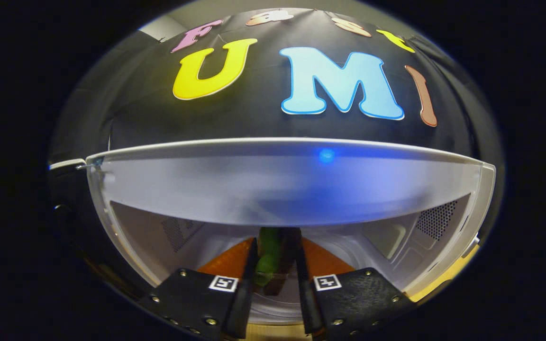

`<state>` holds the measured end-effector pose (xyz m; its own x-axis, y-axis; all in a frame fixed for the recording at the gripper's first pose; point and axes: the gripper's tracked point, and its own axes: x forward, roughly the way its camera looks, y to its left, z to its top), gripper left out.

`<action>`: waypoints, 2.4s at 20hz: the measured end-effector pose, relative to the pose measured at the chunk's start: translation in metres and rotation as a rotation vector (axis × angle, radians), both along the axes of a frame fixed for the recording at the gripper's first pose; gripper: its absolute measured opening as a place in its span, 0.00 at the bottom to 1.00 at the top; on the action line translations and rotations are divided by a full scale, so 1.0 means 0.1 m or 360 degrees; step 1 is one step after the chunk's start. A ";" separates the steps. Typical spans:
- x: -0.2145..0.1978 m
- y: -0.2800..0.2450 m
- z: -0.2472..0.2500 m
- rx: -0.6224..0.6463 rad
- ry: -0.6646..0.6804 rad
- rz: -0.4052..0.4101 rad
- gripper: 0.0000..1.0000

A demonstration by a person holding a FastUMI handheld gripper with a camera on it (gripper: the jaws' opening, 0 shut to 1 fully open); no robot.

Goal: Open the microwave, put the food inside, and close the microwave door.

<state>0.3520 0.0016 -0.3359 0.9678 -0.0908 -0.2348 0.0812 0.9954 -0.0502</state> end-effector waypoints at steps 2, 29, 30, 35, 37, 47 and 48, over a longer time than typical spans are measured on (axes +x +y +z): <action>0.00 -0.25 0.05 -0.0165 -0.0021 -0.0147 0.62; -3.33 0.60 1.32 0.0195 -0.0164 0.0731 0.82; -3.51 0.68 1.42 0.0201 -0.0201 0.0786 0.82; -4.21 1.25 1.61 0.0226 -0.0280 0.1071 0.82; -4.31 1.46 1.60 0.0206 -0.0298 0.1139 0.82; -4.57 2.32 1.32 0.0240 -0.0335 0.1320 0.81; -4.56 2.36 1.24 0.0243 -0.0300 0.1327 0.82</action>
